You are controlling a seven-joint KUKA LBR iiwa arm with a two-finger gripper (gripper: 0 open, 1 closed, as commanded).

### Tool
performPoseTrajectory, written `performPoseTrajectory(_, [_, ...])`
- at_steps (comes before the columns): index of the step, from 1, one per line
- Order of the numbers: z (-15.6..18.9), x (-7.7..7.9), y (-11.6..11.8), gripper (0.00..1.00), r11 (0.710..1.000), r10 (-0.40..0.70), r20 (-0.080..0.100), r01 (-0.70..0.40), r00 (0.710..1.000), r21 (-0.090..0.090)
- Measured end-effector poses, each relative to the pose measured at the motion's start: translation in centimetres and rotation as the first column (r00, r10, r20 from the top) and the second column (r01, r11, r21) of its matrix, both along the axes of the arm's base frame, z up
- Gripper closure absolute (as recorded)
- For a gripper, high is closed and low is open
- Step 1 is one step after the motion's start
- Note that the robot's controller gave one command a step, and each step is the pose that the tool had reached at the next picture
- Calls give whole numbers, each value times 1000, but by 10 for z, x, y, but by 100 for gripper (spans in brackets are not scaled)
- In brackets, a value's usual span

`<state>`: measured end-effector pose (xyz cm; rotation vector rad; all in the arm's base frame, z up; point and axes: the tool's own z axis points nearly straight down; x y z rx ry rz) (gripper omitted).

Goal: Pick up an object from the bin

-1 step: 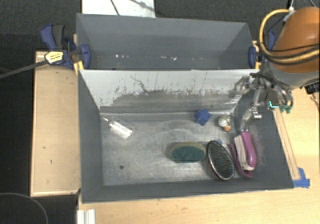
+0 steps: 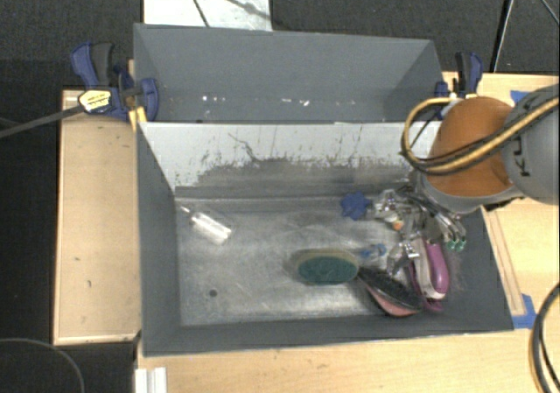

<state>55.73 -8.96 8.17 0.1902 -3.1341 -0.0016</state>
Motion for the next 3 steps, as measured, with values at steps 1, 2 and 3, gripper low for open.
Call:
performPoseTrajectory(1, [4, 2, 0, 100, 1000, 4, 6, -4, 1000, -1])
performPoseTrajectory(2, [100, -46, 57, 100, 916, 402, 9, -402, 916, -2])
performPoseTrajectory(3, [98, -47, 56, 0, 916, 401, 6, -401, 916, -1])
